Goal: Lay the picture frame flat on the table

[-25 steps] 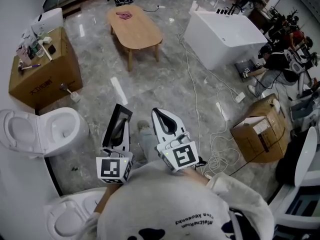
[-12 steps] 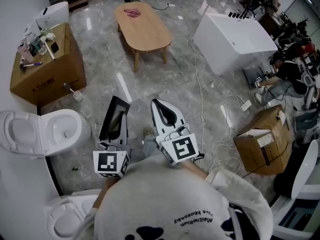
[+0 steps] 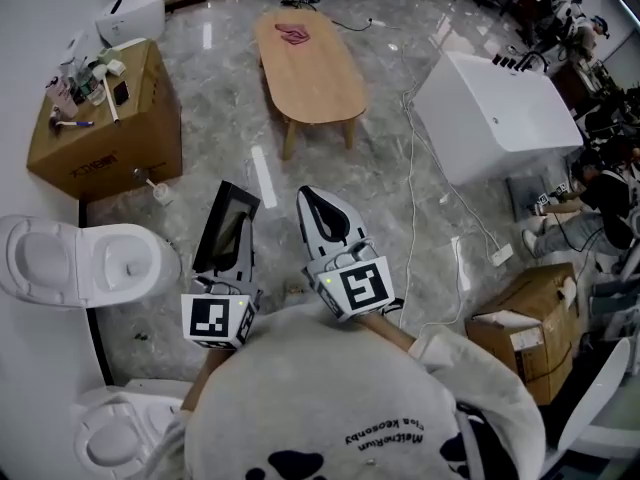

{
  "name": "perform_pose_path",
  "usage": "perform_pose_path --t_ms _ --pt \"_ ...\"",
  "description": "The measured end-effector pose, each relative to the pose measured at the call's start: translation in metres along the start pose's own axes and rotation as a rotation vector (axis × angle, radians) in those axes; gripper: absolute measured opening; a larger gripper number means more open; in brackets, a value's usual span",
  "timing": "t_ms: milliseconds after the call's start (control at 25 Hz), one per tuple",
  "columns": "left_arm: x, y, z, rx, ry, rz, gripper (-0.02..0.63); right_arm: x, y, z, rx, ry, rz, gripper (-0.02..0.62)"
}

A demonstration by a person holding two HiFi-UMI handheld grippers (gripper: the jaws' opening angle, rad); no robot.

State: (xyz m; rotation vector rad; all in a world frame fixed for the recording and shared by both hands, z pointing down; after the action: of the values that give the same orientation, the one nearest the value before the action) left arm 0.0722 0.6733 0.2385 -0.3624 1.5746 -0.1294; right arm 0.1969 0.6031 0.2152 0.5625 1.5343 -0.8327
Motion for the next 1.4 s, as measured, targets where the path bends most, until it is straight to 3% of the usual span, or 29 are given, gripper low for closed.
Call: perform_pose_path --t_ms 160,440,680,1400 --pt "0.008 -0.017 -0.004 0.046 -0.006 -0.006 0.018 0.004 -0.019 0.018 0.032 -0.004 0.002 0.011" --pt "0.001 -0.034 -0.018 0.059 -0.009 -0.030 0.018 -0.009 -0.040 0.021 0.056 -0.027 -0.033 0.011" --pt "-0.009 -0.062 -0.038 0.011 0.017 -0.066 0.018 -0.016 -0.064 0.029 0.032 -0.026 -0.072 0.011" --pt "0.042 -0.201 -0.157 -0.168 -0.021 -0.071 0.018 0.011 -0.218 0.082 -0.121 -0.041 -0.067 0.011"
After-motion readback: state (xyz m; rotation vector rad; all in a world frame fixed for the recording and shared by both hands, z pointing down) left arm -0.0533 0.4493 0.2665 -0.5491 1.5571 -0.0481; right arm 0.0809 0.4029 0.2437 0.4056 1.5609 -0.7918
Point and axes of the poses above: the fingertips, and each gripper's own axes: y backward along the fingers, z to its right, x out of its top, the point moved 5 cm from there along y, backward along the fingers, and after that the axes turned 15 degrees about -z, right-handed, at the moved point
